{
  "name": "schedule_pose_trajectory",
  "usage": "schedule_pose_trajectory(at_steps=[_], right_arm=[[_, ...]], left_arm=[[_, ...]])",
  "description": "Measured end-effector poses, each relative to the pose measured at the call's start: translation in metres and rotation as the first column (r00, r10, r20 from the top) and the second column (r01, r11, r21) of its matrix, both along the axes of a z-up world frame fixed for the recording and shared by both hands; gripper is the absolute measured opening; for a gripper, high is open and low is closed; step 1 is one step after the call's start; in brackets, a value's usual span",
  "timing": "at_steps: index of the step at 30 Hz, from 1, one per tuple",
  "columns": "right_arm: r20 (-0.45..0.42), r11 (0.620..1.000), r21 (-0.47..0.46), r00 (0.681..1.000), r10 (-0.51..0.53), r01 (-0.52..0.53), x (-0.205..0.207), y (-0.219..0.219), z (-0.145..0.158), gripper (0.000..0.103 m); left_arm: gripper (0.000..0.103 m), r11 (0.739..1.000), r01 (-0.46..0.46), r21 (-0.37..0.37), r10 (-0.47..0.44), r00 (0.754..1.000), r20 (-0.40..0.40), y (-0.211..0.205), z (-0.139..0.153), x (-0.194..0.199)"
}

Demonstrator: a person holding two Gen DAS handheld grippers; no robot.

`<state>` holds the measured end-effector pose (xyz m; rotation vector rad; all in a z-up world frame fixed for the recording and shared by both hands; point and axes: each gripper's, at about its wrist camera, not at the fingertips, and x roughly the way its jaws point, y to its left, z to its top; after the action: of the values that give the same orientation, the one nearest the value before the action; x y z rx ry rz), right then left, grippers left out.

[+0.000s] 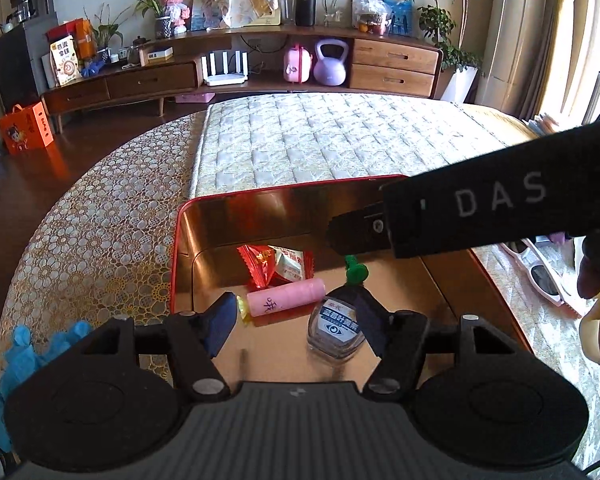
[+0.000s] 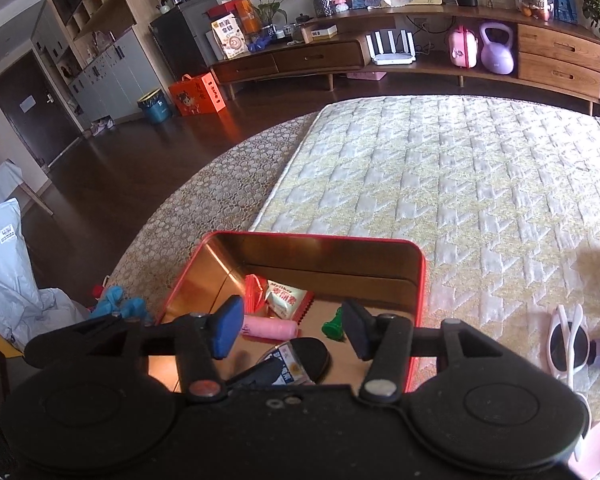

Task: Organize rigid objects
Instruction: 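Carry the pink tube and green cap into the red tin and release both, then withdraw both grippers from the tin toward the remaining objects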

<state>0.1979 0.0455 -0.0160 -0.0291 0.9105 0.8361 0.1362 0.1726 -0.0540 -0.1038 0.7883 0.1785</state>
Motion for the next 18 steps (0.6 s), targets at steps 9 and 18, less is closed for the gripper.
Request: schedule_pose_trajectory(at_steps=[9,18], right_arm=[[0.064,0.998,0.061,0.998,-0.009,0.005,-0.033,-0.035,0.034,0.071],[0.112,0.994,0.102,0.992,-0.059,0.048,-0.058,-0.092,0.049,0.088]], left_arm=[[0.065,0.999,0.029,-0.014,-0.028,0.999,0.044,-0.021,0.021,-0.022],[0.067,0.996,0.086,-0.029,-0.083,0.993,0.086,-0.056,0.041,-0.039]])
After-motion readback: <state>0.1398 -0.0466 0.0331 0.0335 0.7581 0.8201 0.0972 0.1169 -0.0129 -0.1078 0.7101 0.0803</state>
